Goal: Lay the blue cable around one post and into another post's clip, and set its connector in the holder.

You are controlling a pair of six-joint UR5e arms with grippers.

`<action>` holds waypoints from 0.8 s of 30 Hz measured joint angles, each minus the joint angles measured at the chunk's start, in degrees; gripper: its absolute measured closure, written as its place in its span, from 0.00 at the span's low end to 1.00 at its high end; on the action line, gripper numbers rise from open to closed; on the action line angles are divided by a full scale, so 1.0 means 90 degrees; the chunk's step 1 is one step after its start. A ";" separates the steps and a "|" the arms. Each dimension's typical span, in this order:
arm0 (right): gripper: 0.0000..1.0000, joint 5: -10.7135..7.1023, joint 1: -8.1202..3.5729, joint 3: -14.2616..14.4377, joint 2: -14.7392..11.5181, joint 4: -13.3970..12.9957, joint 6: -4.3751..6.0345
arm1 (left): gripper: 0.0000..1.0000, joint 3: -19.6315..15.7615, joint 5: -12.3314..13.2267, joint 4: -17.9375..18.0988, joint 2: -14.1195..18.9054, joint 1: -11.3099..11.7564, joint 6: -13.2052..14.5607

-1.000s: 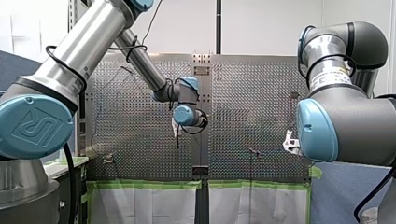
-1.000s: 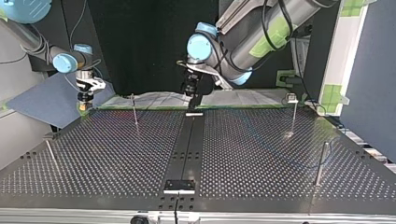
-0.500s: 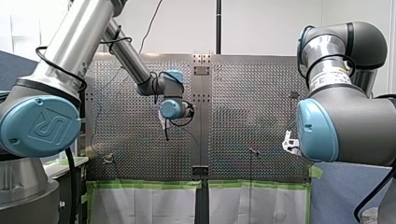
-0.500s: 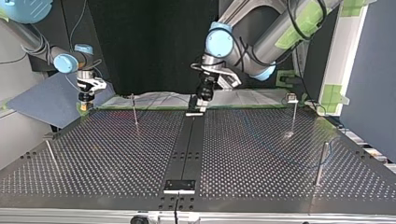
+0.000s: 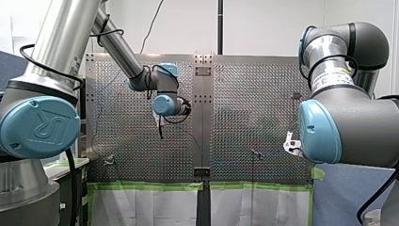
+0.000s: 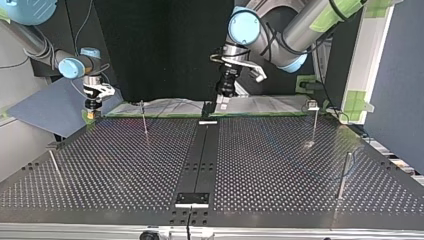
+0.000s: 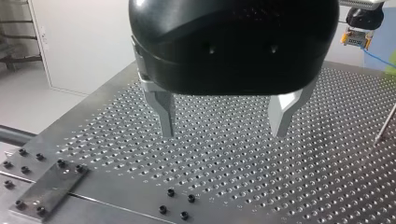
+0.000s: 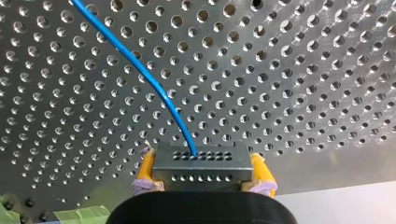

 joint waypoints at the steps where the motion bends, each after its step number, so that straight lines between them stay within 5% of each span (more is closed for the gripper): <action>1: 1.00 0.0000 0.0001 0.0000 0.0000 0.0000 0.0001 | 0.00 -0.0071 -0.0025 0.0002 0.0072 -0.0002 0.0029; 11: 1.00 -0.0010 0.0017 0.0000 0.0005 -0.0004 0.0001 | 0.00 -0.0629 -0.0079 0.0207 0.0608 0.0010 0.0101; 24: 1.00 -0.0034 0.0032 -0.0001 0.0006 -0.0032 0.0004 | 0.00 -0.1360 -0.0079 0.0924 0.0345 0.0059 0.0064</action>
